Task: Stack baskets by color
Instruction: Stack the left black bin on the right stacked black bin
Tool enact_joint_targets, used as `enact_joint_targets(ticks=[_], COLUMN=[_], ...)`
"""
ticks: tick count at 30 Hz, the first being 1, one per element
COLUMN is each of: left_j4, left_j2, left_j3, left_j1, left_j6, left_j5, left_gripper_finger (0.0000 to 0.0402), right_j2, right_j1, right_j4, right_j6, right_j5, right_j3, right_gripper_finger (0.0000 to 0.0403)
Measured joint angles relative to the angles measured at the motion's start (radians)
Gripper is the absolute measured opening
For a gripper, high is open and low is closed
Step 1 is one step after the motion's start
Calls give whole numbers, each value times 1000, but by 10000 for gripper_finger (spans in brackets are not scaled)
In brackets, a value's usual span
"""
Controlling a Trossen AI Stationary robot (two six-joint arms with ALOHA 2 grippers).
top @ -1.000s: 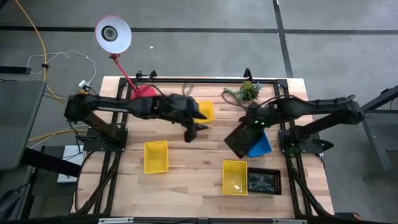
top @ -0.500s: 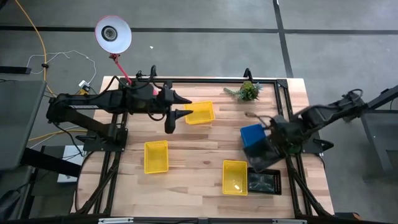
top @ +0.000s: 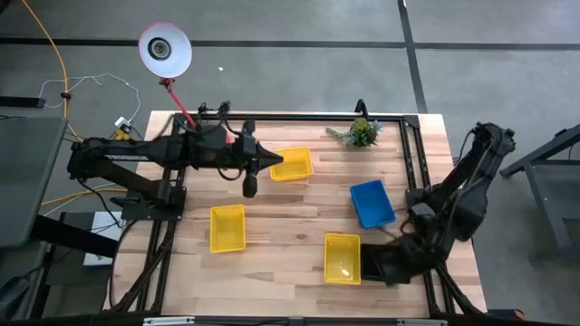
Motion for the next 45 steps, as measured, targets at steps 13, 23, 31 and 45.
enact_joint_targets(ticks=[13, 23, 31, 45], left_j4=[239, 228, 227, 220], left_j2=[-6, -6, -6, -6], left_j3=[-224, -224, -224, -224], left_j1=[-1, -1, -1, 0], left_j6=[-208, -200, -200, -183], left_j5=[18, 18, 18, 18], left_gripper_finger=[2, 1, 0, 0], right_j2=[181, 232, 257, 259], right_j1=[-81, -151, -196, -263], right_j4=[-5, 20, 48, 8], right_j6=[17, 18, 34, 72], right_j5=[-40, -38, -2, 66], right_j3=[0, 0, 0, 0], right_gripper_finger=[0, 0, 0, 0])
